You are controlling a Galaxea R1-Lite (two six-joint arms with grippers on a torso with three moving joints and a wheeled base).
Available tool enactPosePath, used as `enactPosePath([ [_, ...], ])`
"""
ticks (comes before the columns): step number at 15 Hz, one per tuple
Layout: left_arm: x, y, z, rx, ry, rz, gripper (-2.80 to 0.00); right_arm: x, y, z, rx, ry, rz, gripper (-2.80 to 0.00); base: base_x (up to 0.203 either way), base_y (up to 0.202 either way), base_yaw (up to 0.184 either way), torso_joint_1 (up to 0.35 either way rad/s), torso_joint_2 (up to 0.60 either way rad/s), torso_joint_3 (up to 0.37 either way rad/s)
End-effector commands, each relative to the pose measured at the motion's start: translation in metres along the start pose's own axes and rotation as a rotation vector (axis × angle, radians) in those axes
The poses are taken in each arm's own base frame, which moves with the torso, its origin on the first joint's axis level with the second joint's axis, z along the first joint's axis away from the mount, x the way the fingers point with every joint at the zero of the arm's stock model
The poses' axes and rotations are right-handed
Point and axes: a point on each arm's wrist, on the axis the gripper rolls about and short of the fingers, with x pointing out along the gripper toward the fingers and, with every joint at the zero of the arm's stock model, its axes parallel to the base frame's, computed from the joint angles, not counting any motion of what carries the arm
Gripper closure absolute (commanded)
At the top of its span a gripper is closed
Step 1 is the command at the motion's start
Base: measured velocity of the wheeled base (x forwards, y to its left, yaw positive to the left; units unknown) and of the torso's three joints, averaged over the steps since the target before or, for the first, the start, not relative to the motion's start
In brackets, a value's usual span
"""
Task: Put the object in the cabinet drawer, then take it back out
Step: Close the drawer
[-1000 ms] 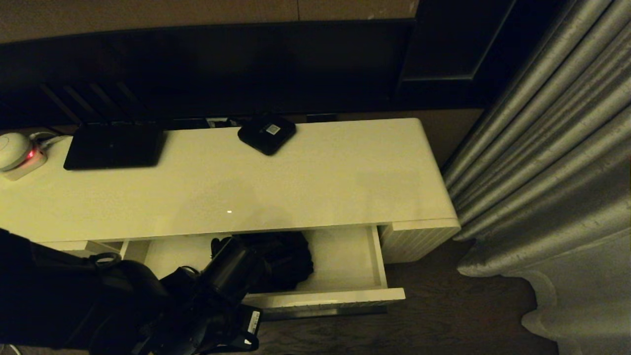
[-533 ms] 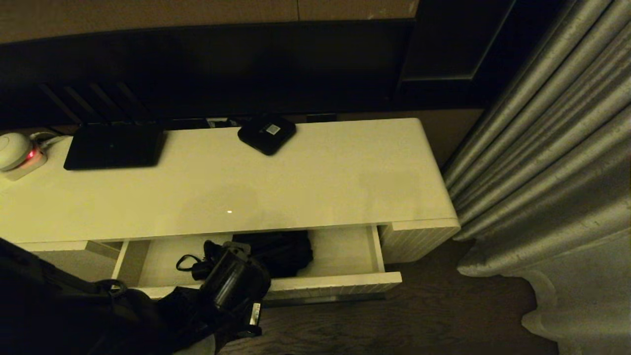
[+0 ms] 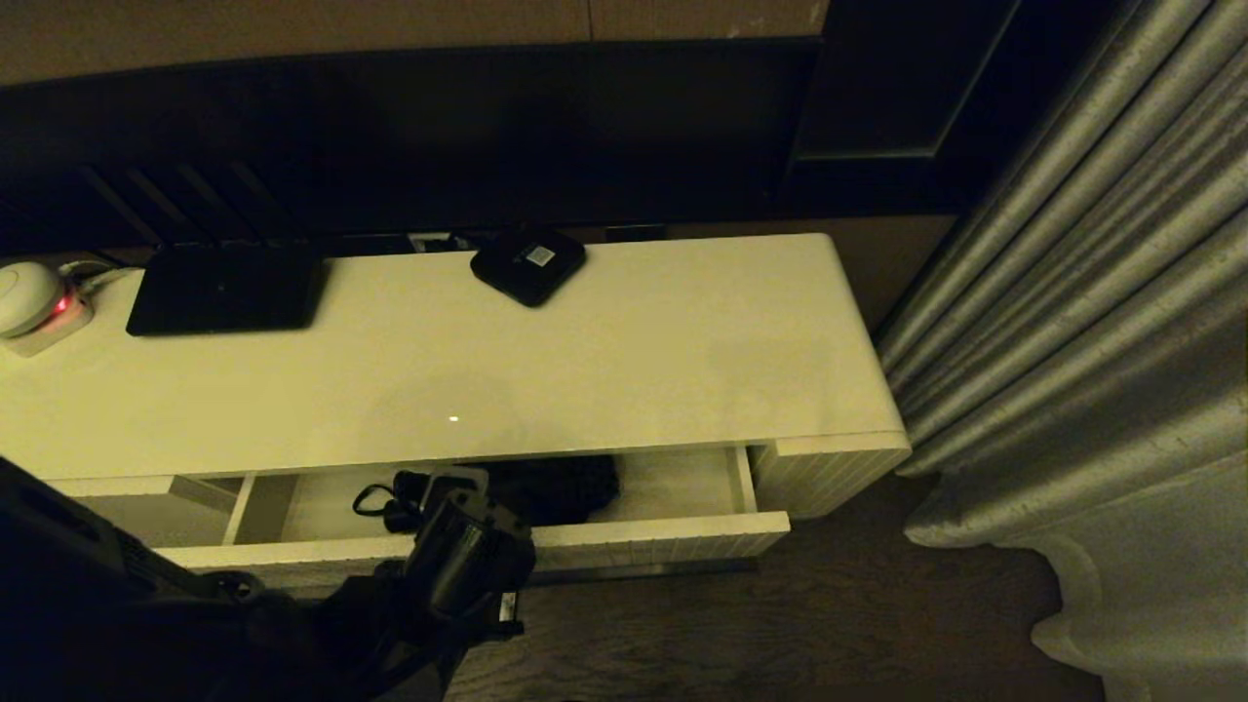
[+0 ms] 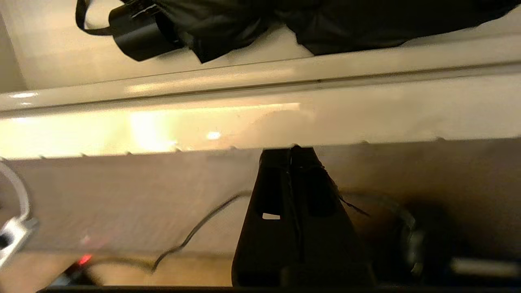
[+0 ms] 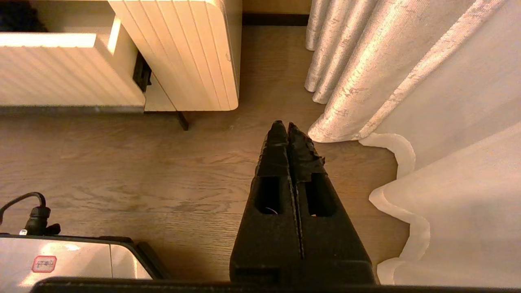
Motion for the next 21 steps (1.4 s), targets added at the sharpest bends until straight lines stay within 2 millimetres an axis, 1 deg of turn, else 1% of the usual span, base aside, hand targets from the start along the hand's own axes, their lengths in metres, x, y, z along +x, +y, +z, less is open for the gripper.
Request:
enactPosePath([
  [1,0.006,-0.003,-0.001,-0.005,-0.010,0.002,0.00,0.000,0.000,0.000,0.000,0.000,0.001,0.00,0.000,0.000,0.000,0.000,0.00,0.000],
  [4,0.013,-0.006,-0.005,-0.002,-0.004,0.021,0.00,0.000,0.000,0.000,0.000,0.001,0.001,0.00,0.000,0.000,0.000,0.000,0.00,0.000],
  [9,0.032,-0.015,-0.001,-0.036,-0.090,0.032,0.00,0.000,0.000,0.000,0.000,0.002,0.001,0.00,0.000,0.000,0.000,0.000,0.00,0.000],
  [14,0.045,-0.018,0.010,-0.056,-0.167,0.068,0.00,0.000,0.000,0.000,0.000,0.002,0.001,0.00,0.000,0.000,0.000,0.000,0.00,0.000],
  [16,0.051,-0.018,0.018,-0.069,-0.201,0.077,0.00,0.000,0.000,0.000,0.000,0.002,0.001,0.00,0.000,0.000,0.000,0.000,0.00,0.000],
  [19,0.055,-0.021,0.024,-0.072,-0.251,0.092,0.00,0.000,0.000,0.000,0.000,0.002,0.001,0.00,0.000,0.000,0.000,0.000,0.00,0.000],
  [21,0.056,-0.019,0.027,-0.064,-0.264,0.102,0.00,0.000,0.000,0.000,0.000,0.002,0.001,0.00,0.000,0.000,0.000,0.000,0.00,0.000],
])
